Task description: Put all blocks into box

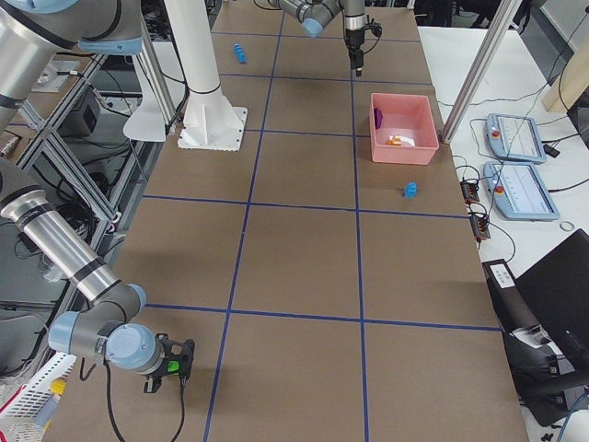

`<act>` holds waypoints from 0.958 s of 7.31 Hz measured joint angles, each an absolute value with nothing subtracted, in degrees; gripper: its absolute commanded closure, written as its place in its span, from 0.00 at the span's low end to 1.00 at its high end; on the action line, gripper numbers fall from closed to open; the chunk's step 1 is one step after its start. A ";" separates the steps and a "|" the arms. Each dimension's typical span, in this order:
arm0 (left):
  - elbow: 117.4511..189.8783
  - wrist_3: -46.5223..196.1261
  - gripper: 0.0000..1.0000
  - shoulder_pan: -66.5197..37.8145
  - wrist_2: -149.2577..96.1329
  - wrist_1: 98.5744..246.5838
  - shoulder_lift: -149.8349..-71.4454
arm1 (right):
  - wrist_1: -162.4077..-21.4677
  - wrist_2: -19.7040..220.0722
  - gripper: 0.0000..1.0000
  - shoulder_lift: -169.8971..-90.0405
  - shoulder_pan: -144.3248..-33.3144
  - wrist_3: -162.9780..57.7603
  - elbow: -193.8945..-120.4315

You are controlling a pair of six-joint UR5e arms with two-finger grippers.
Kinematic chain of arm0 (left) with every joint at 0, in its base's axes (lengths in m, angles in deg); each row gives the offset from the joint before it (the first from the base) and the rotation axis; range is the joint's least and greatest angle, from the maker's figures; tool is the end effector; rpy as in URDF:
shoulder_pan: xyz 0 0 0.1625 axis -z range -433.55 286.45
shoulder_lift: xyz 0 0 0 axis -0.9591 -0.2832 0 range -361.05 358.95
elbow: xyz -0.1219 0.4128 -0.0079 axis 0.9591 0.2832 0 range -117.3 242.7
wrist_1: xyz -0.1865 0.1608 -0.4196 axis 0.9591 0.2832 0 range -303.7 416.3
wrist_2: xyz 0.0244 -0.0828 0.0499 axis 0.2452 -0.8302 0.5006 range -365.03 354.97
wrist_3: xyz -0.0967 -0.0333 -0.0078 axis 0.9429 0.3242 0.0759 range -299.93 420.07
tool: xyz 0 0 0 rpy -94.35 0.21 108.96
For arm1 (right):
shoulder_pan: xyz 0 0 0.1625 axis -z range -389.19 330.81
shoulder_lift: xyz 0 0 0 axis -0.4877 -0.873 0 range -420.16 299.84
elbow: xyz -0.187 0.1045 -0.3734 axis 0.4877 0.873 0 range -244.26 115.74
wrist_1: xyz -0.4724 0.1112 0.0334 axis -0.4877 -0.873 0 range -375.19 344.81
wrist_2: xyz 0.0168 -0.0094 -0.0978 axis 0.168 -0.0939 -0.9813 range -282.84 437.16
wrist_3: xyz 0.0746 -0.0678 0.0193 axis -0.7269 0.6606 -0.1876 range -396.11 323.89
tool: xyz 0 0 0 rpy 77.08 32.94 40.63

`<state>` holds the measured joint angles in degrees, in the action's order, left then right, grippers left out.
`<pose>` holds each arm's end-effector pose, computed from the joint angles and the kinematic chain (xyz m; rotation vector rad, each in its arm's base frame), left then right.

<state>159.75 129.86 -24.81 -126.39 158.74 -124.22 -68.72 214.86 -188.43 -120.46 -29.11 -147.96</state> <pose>0.4165 -0.5962 0.1945 0.0882 1.0246 -0.2019 0.0608 -0.1543 0.9111 -0.0727 -0.8384 -0.0351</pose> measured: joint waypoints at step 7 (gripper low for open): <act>186.89 93.60 0.00 -33.81 -119.81 160.74 -81.54 | -83.15 219.86 1.00 -149.81 -108.19 -66.60 -153.65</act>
